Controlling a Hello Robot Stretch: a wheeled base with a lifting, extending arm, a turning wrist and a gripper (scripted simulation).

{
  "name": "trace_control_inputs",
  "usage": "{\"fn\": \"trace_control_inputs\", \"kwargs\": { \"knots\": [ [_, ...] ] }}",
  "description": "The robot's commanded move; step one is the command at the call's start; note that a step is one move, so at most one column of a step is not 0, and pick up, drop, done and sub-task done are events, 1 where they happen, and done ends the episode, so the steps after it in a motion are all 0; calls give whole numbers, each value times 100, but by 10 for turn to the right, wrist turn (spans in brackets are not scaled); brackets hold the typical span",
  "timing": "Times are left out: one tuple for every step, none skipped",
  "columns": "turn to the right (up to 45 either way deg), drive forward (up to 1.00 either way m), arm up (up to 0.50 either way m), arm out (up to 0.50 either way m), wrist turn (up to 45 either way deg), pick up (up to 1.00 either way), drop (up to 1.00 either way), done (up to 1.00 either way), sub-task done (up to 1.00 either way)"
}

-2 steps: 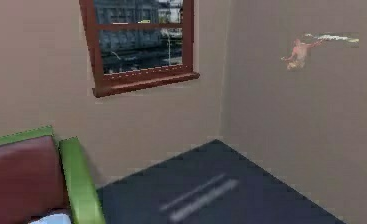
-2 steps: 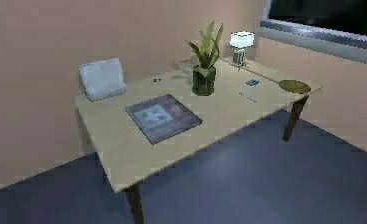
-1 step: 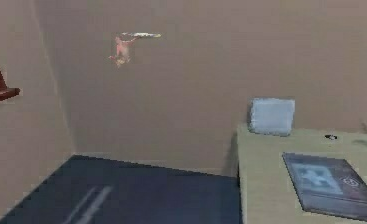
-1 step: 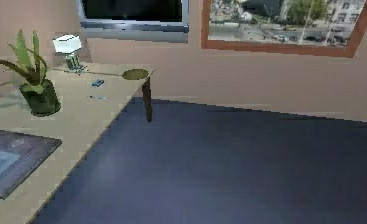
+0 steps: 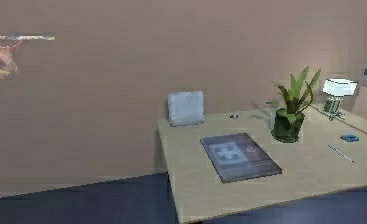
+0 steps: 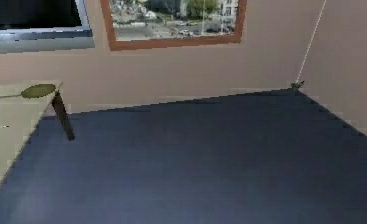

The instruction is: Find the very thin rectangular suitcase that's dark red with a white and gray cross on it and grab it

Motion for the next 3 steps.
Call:
{"fn": "trace_control_inputs", "kwargs": {
  "knots": [
    [0,40,0,0,0,0,0,0,0],
    [-450,0,0,0,0,0,0,0,0],
    [-150,0,0,0,0,0,0,0,0]
  ]
}}
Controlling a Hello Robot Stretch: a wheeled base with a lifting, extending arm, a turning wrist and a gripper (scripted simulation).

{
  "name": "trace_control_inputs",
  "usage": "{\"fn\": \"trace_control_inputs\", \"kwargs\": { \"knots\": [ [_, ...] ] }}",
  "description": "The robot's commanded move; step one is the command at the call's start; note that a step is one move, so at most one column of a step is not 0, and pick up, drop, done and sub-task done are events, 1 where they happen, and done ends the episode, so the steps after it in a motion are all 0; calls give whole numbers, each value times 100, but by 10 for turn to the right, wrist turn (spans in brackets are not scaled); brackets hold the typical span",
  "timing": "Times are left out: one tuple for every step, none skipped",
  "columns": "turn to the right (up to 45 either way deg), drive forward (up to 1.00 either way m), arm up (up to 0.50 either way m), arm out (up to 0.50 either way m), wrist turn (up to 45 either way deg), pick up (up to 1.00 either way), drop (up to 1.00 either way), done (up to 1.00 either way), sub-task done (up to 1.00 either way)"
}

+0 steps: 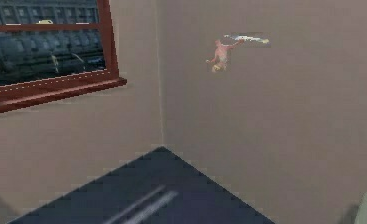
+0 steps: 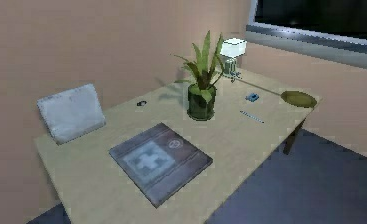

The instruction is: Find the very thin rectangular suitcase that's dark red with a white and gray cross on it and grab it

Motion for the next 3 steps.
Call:
{"fn": "trace_control_inputs", "kwargs": {
  "knots": [
    [0,0,50,0,0,0,0,0,0],
    [0,0,22,0,0,0,0,0,0],
    [0,0,0,20,0,0,0,0,0]
  ]
}}
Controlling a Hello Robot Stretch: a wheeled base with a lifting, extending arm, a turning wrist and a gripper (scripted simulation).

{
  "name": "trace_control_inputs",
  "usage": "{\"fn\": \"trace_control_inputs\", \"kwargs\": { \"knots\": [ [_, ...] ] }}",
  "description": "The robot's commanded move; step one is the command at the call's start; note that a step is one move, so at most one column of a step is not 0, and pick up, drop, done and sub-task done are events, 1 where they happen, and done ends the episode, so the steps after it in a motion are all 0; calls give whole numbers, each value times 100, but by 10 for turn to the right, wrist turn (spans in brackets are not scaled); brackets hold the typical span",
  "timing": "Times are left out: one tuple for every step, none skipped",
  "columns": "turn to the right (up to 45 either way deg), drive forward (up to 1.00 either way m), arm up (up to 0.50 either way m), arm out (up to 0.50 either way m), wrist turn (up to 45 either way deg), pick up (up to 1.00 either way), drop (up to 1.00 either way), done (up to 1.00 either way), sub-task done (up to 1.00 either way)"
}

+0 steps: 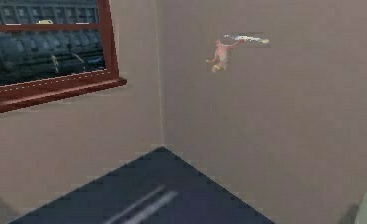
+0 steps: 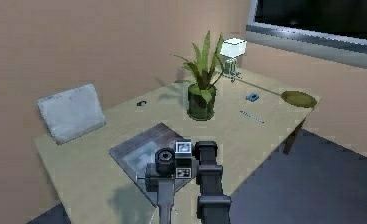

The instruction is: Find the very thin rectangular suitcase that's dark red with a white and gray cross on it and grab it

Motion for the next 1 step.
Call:
{"fn": "trace_control_inputs", "kwargs": {
  "knots": [
    [0,0,0,0,450,0,0,0,0]
  ]
}}
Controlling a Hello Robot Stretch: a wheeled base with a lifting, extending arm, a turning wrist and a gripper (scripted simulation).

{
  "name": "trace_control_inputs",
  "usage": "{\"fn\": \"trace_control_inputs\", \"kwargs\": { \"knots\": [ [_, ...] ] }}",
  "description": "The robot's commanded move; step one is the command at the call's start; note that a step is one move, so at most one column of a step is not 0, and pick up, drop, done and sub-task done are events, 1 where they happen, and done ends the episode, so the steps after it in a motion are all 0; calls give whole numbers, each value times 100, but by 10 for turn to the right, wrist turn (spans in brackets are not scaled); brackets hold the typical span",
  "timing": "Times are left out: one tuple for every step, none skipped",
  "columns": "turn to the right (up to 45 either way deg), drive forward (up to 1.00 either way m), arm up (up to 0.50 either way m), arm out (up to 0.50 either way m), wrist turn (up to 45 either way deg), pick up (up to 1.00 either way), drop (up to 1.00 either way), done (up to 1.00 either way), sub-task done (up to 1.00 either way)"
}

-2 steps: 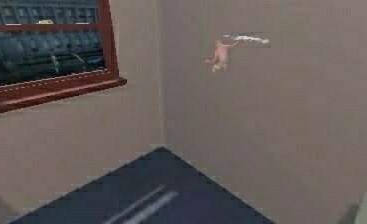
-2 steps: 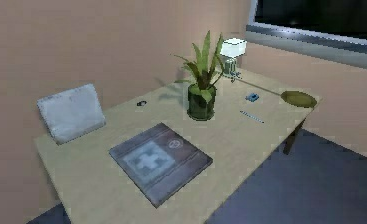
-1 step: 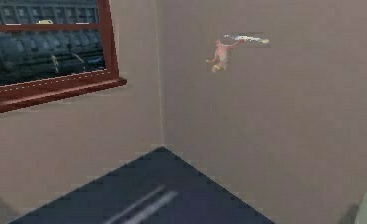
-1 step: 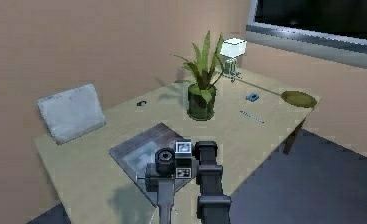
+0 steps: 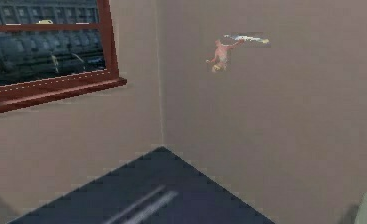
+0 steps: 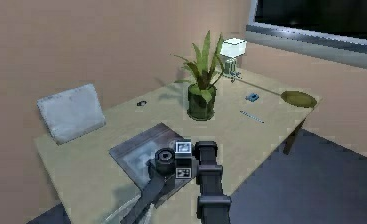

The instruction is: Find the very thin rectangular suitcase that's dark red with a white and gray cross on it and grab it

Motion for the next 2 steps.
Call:
{"fn": "trace_control_inputs", "kwargs": {
  "knots": [
    [0,0,0,0,450,0,0,0,0],
    [0,0,0,0,450,0,0,0,0]
  ]
}}
